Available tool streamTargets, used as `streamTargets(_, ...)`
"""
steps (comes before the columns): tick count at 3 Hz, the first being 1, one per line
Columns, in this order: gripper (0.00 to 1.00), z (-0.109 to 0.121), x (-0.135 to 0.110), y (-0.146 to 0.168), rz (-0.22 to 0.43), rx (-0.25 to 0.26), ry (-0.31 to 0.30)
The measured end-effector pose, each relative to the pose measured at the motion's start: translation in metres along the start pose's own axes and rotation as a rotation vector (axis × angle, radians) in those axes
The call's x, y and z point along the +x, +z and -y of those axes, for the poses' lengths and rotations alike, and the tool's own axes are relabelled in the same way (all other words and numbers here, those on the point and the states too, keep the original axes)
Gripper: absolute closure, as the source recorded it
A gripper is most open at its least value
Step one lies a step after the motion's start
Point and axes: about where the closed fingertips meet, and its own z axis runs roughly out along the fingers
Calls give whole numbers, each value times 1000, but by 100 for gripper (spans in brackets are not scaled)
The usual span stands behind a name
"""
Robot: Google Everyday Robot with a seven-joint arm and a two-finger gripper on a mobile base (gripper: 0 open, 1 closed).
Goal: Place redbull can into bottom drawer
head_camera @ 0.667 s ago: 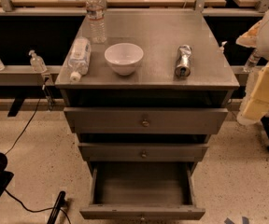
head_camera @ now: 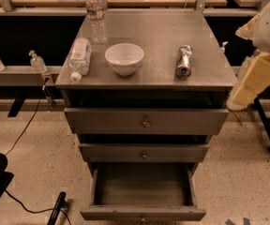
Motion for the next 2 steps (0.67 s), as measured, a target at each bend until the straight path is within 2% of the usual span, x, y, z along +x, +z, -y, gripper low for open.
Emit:
streamTargets(1,0,55,-24,42,162,46,156)
streamTargets(2,0,87,-40,72,255,79,323)
